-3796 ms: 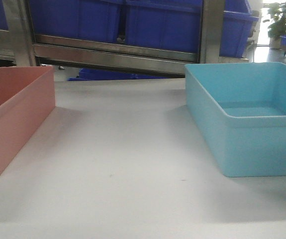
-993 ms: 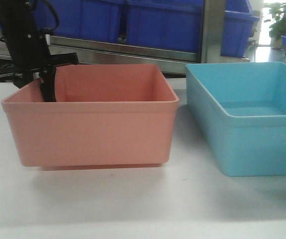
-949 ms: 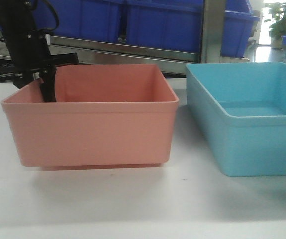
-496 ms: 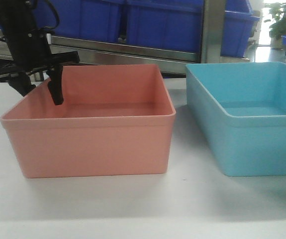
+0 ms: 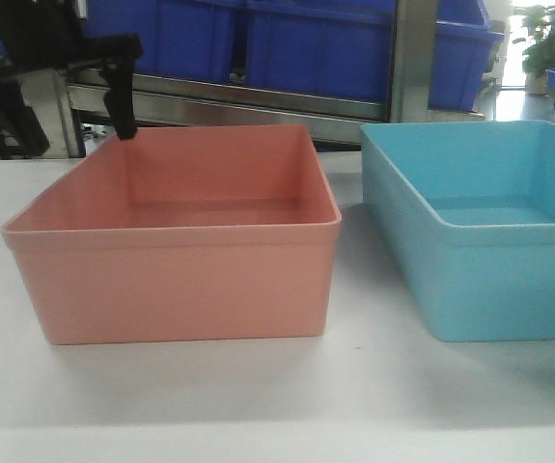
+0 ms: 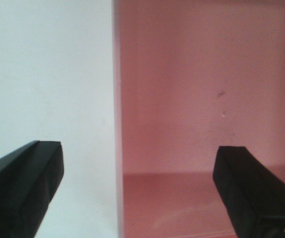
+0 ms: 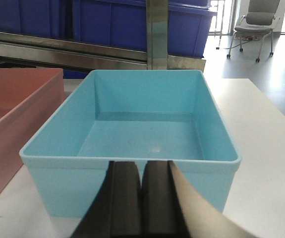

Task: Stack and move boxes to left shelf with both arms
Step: 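Open the left gripper and raise it away from the pink bin, then grip the light-blue bin's wall with the right gripper, then lift the light-blue bin and carry it over the pink bin, then lower the light-blue bin into the pink bin and release it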

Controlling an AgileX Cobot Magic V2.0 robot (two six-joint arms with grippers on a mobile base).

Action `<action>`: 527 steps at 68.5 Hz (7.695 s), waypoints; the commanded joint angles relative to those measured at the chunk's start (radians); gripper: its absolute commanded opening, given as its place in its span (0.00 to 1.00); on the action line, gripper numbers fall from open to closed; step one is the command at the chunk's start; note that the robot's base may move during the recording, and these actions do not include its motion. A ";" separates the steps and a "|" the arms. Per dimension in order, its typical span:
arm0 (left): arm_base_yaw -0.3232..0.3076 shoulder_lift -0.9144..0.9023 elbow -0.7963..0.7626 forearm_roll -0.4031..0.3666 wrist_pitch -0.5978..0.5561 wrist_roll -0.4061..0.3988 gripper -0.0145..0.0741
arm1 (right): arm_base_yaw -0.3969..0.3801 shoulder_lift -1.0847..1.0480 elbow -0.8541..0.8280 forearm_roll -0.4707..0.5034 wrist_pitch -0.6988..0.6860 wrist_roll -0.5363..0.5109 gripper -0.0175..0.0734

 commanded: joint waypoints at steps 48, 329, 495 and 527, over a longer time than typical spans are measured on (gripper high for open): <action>-0.007 -0.907 0.827 0.178 -0.568 0.073 0.25 | -0.007 -0.017 -0.050 0.071 -0.092 -0.007 0.25; -0.007 -1.322 1.157 0.169 -0.727 0.071 0.25 | -0.234 1.735 -1.916 0.709 0.945 -0.202 0.26; -0.007 -1.322 1.157 0.145 -0.733 0.071 0.25 | 0.185 1.982 -1.914 0.617 0.822 0.089 0.26; -0.007 -1.322 1.157 0.145 -0.733 0.071 0.25 | 0.185 1.957 -1.915 0.539 0.827 0.125 0.26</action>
